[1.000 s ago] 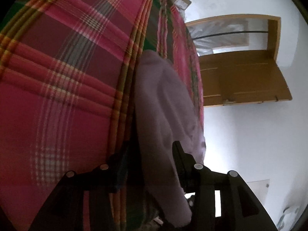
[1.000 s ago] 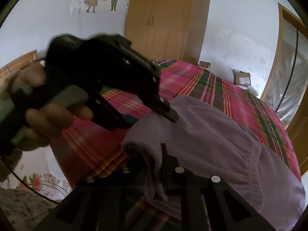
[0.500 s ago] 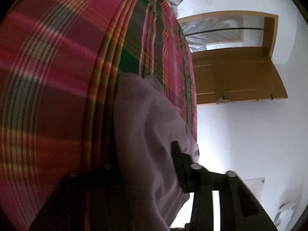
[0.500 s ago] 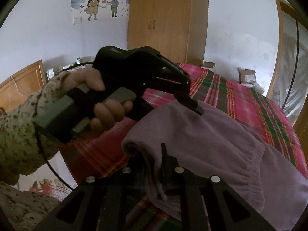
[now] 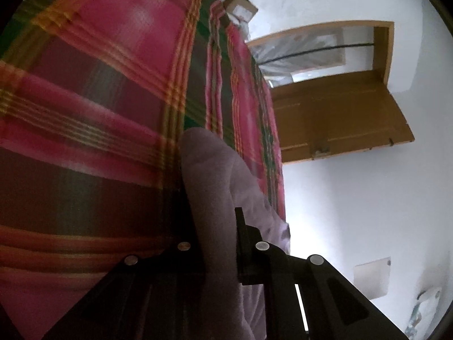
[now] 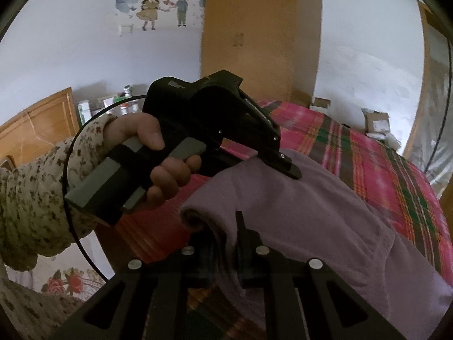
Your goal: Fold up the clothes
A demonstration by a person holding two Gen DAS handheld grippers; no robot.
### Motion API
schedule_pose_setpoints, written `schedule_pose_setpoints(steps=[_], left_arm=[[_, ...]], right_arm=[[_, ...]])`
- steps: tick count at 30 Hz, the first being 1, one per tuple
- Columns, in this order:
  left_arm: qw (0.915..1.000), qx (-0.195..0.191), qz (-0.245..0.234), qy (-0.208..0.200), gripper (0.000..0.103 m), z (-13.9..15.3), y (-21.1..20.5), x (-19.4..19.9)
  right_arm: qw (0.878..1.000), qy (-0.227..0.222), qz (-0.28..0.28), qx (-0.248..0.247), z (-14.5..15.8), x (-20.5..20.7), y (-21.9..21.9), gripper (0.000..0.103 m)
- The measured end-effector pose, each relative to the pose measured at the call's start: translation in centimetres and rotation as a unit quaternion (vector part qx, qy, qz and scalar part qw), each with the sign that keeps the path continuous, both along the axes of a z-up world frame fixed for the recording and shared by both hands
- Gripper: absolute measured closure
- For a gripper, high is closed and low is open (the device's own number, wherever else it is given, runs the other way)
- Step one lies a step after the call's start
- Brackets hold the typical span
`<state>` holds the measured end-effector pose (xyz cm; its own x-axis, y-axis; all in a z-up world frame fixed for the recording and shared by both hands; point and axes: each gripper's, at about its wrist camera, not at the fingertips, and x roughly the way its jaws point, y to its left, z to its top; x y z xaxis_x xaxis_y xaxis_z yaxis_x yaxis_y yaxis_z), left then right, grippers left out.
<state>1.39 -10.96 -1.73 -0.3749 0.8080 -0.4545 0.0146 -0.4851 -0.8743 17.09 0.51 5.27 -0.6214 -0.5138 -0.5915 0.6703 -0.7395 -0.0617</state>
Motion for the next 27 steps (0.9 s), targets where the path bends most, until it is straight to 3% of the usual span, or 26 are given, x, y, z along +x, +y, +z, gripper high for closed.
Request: schedule_pose_setpoints(steps=[9, 16, 18, 22, 24, 27], left_arm=[[0.9948, -0.034, 0.089, 0.034, 0.094, 1.3, -8.6, 4.0], [0.9949, -0.04, 0.089, 0.027, 0.093, 0.7, -10.4, 4.9], [0.9965, -0.036, 0.073, 0.02, 0.08, 0.3, -9.8, 4.8], [0.999, -0.02, 0.038, 0.01, 0.078, -0.3, -8.2, 4.4], [0.9995, -0.016, 0.027, 0.002, 0.063, -0.7, -7.7, 4.1], [0.9996, 0.003, 0.012, -0.025, 0.059, -1.4, -6.9, 3.5]], right_arm=[[0.999, -0.023, 0.031, -0.008, -0.5, -1.3, -2.9, 0.092], [0.999, -0.022, 0.024, -0.007, -0.8, -0.9, -3.1, 0.092], [1.0, -0.02, 0.022, -0.008, -0.7, -1.4, -3.2, 0.092], [0.999, -0.023, 0.02, -0.012, -0.7, -1.4, -2.9, 0.092], [0.999, -0.023, 0.02, -0.013, -0.6, -1.3, -2.8, 0.092], [0.999, -0.023, 0.021, -0.012, -0.7, -1.3, -2.9, 0.092]])
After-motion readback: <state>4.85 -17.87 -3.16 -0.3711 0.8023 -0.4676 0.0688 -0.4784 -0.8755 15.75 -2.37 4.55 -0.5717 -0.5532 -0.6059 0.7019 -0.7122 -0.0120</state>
